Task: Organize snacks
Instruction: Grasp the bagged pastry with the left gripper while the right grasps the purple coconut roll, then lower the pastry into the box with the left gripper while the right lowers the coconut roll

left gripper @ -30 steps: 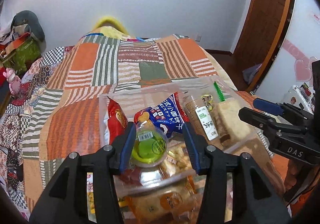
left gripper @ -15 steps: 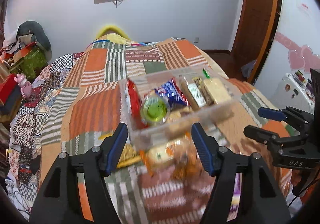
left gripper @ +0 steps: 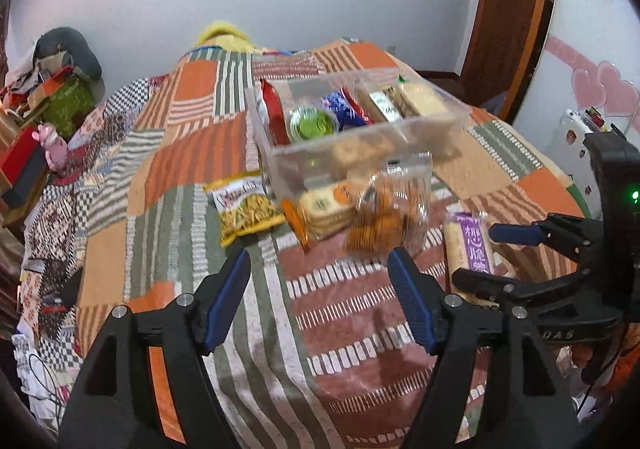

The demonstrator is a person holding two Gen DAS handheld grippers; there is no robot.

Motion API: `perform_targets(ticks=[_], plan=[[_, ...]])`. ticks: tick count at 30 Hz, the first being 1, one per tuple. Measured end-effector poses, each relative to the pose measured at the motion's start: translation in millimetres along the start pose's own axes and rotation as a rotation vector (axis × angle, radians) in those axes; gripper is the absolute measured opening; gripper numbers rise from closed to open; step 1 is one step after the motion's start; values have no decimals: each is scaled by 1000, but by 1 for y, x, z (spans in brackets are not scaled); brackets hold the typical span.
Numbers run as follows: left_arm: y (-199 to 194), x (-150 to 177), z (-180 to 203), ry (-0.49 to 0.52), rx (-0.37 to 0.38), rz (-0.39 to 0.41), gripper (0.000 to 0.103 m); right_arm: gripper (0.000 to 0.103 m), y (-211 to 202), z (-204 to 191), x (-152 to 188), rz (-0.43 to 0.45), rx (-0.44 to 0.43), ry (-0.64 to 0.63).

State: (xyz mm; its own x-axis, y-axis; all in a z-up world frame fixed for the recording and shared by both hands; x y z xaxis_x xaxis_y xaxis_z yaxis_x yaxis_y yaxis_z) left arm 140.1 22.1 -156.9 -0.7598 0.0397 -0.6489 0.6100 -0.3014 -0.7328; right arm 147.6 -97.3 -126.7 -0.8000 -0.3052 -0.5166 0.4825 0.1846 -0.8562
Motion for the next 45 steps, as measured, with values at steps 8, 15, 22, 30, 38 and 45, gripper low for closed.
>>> perform_targets(ticks=[8,15,22,30,38,45], plan=[[25,2,10,-2,41,-42,71,70,5,24,6,-8,38,-7],[56,-6,24,0,75,-77,71,53,6,47,3,-1,60,-3],[84,-17,28,-10,93,-101,72,42,15,46,-3,18,52,-24],[108,-22,21,-50,110,-105,72,42,13,57,-5,48,62,22],[96,-23,20,-50,112,-62,49,42,-1,68,-13,95,67,65],[64,-38,16,-57,111,12,49,42,-21,72,-29,168,57,84]])
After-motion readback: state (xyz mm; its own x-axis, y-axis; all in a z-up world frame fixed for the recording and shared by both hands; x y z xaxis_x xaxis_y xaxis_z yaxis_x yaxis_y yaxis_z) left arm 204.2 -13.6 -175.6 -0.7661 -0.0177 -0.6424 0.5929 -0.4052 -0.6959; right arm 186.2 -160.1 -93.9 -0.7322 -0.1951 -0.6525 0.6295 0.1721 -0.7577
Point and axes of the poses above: each gripper's, at about its wrist camera, not at the fingertips, and y roughly the way its jaws point, z to its right, x to its underside, the point moved 2 cm from there along y, roughly the way its jaws point, and after that the axes turned 13 degrees about x, right-handed, at the moved point
